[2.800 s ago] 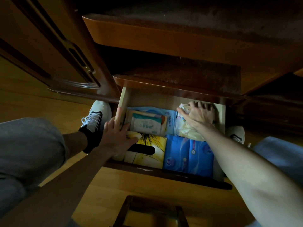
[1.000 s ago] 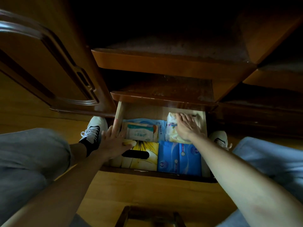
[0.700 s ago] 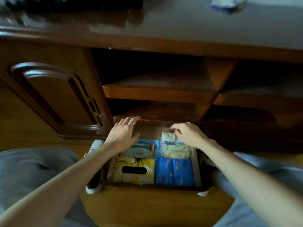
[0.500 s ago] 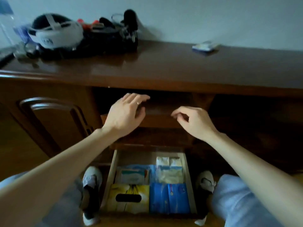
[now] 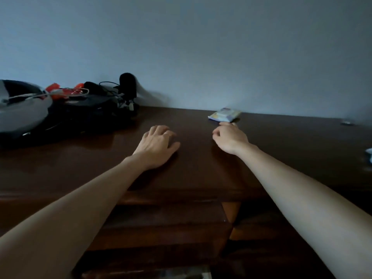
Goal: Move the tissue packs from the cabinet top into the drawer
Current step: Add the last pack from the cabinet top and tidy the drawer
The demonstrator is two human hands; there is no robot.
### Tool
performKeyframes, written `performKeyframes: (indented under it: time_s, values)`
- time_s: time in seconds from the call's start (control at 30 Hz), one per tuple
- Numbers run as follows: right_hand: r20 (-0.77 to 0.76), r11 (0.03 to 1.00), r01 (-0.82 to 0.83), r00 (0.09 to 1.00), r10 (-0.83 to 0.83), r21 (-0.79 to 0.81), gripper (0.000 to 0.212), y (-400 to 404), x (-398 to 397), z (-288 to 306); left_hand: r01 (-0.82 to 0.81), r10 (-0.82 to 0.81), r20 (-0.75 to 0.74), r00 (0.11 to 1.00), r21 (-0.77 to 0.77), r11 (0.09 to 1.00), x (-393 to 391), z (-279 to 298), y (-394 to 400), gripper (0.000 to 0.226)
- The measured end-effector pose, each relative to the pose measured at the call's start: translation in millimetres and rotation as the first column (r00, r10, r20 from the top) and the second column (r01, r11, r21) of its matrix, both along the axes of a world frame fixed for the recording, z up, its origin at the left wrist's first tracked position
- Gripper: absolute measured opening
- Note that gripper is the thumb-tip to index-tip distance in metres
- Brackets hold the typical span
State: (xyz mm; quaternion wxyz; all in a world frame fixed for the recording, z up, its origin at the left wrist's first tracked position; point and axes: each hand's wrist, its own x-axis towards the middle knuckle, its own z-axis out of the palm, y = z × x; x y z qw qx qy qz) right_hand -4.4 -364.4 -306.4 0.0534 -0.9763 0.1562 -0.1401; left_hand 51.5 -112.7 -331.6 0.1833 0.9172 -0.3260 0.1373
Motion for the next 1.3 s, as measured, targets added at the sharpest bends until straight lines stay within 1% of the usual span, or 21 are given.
performKeyframes:
  time_s: [0.1,0.23,0.27,0.37,0.5,0.57,0.6,0.67,0.7,0.73,0.77,0.83,0.9,0.93,0.97,1.03,1.07,1.13,1.17,1.23,1.3]
  values:
    - [-0.067,0.991,0.109,0.991,-0.114,-0.079,0.04,-24.2,41.8,3.6,-0.011,0.01,-0.015,1.0,-0.047,0.999,11.5,-9.3,-1.3,0.066]
    - [-0.102,0.98,0.172,0.982,-0.162,0.101,0.049,-32.8,73.0,2.2,0.006,-0.006,-0.023,1.0,-0.004,1.0,14.9,-9.8,-7.6,0.077]
    - [-0.133,0.977,0.187,0.976,-0.173,0.103,0.051,-33.8,79.2,-0.7,-0.002,0.002,-0.029,1.0,-0.009,1.0,15.4,-9.8,-8.3,0.079]
    - [-0.23,0.973,0.232,0.947,-0.225,0.001,0.06,-36.1,88.0,-8.5,-0.002,0.002,-0.031,1.0,-0.012,1.0,15.0,-10.4,-10.1,0.079]
    - [-0.212,0.975,0.207,0.953,-0.218,-0.076,0.067,-28.6,81.0,-3.9,-0.005,0.004,-0.031,1.0,-0.024,1.0,13.1,-9.7,-7.7,0.075]
    - [-0.096,0.979,0.131,0.985,-0.147,-0.157,0.056,-21.1,67.0,-2.2,-0.006,0.005,-0.03,1.0,-0.03,1.0,11.1,-7.9,-7.2,0.074]
    - [0.042,0.97,0.097,0.995,-0.09,-0.222,0.05,-16.2,58.8,-3.1,-0.009,0.008,-0.026,1.0,-0.039,0.999,10.0,-6.4,-6.8,0.074]
    - [0.349,0.949,0.102,0.937,0.009,-0.299,0.043,-5.9,39.4,-2.0,-0.019,0.018,-0.014,1.0,-0.071,0.997,6.9,-3.6,-6.4,0.074]
    - [0.44,0.949,0.109,0.897,0.035,-0.297,0.038,-2.5,31.9,1.0,-0.026,0.026,-0.006,1.0,-0.087,0.996,5.5,-2.7,-6.1,0.074]
    - [0.45,0.957,0.087,0.892,0.049,-0.276,0.034,-1.7,26.7,3.8,-0.03,0.03,0.002,1.0,-0.095,0.995,4.0,-2.3,-5.3,0.074]
    - [0.391,0.972,0.059,0.92,0.035,-0.227,0.034,-1.4,23.7,5.9,-0.025,0.026,0.01,1.0,-0.096,0.995,2.7,-2.2,-4.5,0.074]
    - [0.095,0.999,0.02,0.995,-0.016,-0.05,0.053,0.2,21.2,6.6,-0.001,0.002,0.017,1.0,-0.084,0.996,1.0,-3.1,-3.0,0.074]
    - [-0.199,0.992,0.044,0.98,-0.019,0.12,0.067,6.7,17.8,4.8,0.021,-0.02,0.014,1.0,-0.065,0.998,0.7,-3.6,-2.1,0.073]
    - [-0.277,0.99,0.044,0.961,-0.006,0.131,0.071,10.3,15.4,4.3,0.029,-0.028,0.013,1.0,-0.059,0.998,1.0,-3.4,-2.0,0.072]
    - [-0.3,0.995,0.021,0.954,0.008,0.093,0.071,12.1,13.9,5.3,0.036,-0.035,0.015,0.999,-0.056,0.998,1.3,-3.2,-2.1,0.07]
    - [-0.245,0.997,-0.044,0.968,0.059,0.065,0.06,13.9,9.1,11.6,0.059,-0.058,0.027,0.998,-0.059,0.996,2.6,-2.3,-2.4,0.068]
    - [-0.2,0.982,-0.103,0.971,0.134,0.158,0.051,15.8,5.0,14.3,0.077,-0.076,0.033,0.997,-0.059,0.995,3.4,-1.9,-2.9,0.067]
    - [-0.053,0.876,-0.257,0.951,0.304,0.409,0.047,23.5,-6.0,15.6,0.114,-0.113,0.032,0.993,-0.036,0.993,4.9,-1.4,-4.1,0.068]
    - [0.05,0.838,-0.313,0.944,0.326,0.447,0.049,28.3,-11.4,14.4,0.129,-0.129,0.024,0.991,-0.011,0.992,5.9,-1.5,-4.3,0.069]
    - [0.155,0.859,-0.28,0.959,0.235,0.428,0.058,37.0,-21.9,14.4,0.149,-0.15,0.003,0.989,0.058,0.987,7.6,-2.0,-4.9,0.068]
    - [-0.02,0.914,-0.164,0.983,0.184,0.372,0.089,41.3,-36.2,15.7,0.151,-0.15,-0.017,0.989,0.104,0.983,6.9,-1.7,-5.3,0.062]
